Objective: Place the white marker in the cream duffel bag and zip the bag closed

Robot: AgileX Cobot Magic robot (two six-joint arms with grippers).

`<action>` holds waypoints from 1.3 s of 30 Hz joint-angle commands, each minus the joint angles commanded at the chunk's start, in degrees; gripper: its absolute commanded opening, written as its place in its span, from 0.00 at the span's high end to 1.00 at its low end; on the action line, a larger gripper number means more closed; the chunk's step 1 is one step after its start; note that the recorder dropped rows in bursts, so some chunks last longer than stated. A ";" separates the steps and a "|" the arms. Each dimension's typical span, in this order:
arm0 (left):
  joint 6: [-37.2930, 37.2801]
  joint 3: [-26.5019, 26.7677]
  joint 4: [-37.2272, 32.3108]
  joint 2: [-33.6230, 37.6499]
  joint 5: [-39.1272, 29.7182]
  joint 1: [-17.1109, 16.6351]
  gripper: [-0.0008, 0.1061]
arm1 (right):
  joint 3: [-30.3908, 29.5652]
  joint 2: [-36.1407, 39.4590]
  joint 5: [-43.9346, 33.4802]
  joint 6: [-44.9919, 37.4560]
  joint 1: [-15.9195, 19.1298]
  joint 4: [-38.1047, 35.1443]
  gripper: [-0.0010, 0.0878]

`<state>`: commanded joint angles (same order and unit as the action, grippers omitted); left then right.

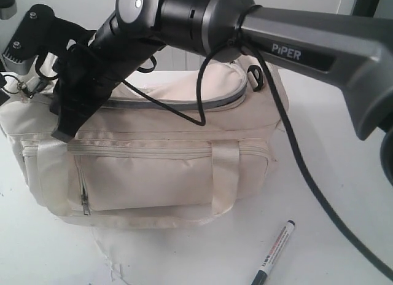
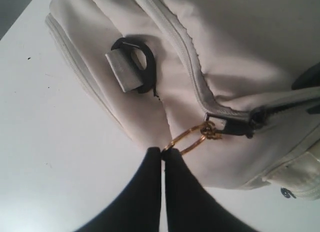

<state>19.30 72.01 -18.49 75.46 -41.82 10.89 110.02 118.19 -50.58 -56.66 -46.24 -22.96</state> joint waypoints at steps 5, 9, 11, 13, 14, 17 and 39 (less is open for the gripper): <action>-0.23 0.00 1.45 0.00 0.25 -2.88 0.99 | -0.21 -0.61 -2.04 -1.91 0.00 2.01 0.99; -0.04 -0.12 7.07 0.15 1.82 -2.94 0.99 | -0.21 -0.94 -2.19 -4.95 0.00 2.01 0.99; 0.18 -0.38 8.21 0.81 2.60 -2.94 0.99 | -0.21 -0.94 -3.24 -7.67 0.00 2.01 0.99; 0.07 -0.61 7.98 2.20 2.73 -3.09 0.99 | -0.21 -0.94 -4.29 -9.41 0.00 2.01 0.99; -0.07 -0.61 7.98 2.96 2.84 -3.51 0.99 | -0.21 -0.94 -4.42 -9.70 0.00 2.01 0.99; -3.31 -0.61 8.36 3.92 5.02 -3.92 0.99 | -0.21 -0.94 -4.30 -9.95 0.00 2.01 0.99; -9.04 -0.61 7.46 4.14 6.37 -3.92 0.97 | -0.21 -0.94 -4.72 -10.08 0.00 2.15 0.99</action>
<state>10.26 71.39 -11.03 79.61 -35.45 6.98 109.81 117.25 -55.31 -66.73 -46.24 -20.81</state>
